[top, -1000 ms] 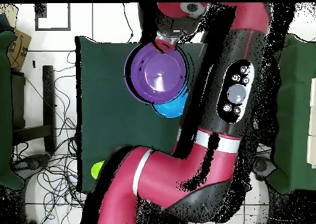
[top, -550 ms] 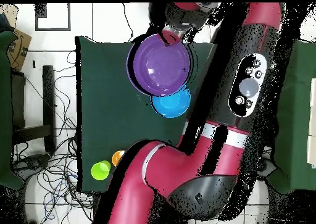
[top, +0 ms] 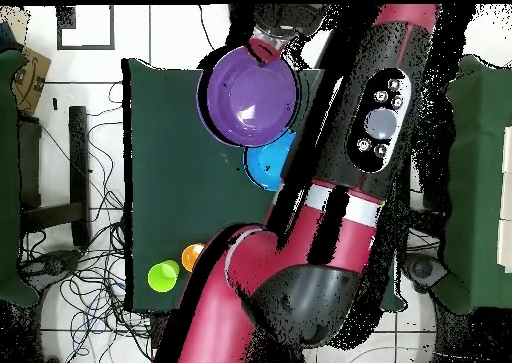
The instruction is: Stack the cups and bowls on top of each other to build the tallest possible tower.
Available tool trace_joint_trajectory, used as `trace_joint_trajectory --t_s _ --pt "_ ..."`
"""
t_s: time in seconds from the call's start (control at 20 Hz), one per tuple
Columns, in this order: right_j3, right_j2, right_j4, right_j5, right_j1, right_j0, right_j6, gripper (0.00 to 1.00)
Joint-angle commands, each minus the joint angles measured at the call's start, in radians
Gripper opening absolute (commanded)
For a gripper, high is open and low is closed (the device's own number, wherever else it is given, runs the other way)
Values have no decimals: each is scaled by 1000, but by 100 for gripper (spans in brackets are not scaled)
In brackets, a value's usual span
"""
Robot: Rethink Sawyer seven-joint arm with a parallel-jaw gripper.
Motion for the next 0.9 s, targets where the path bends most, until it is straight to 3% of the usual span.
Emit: trace_joint_trajectory --t_s 0.05,0.4,0.9 --pt "16 -134 81 -75 24 -32 127 0" --pt "12 -170 107 -56 34 -54 65 0" --pt "8 -194 229 -18 69 -94 14 0"
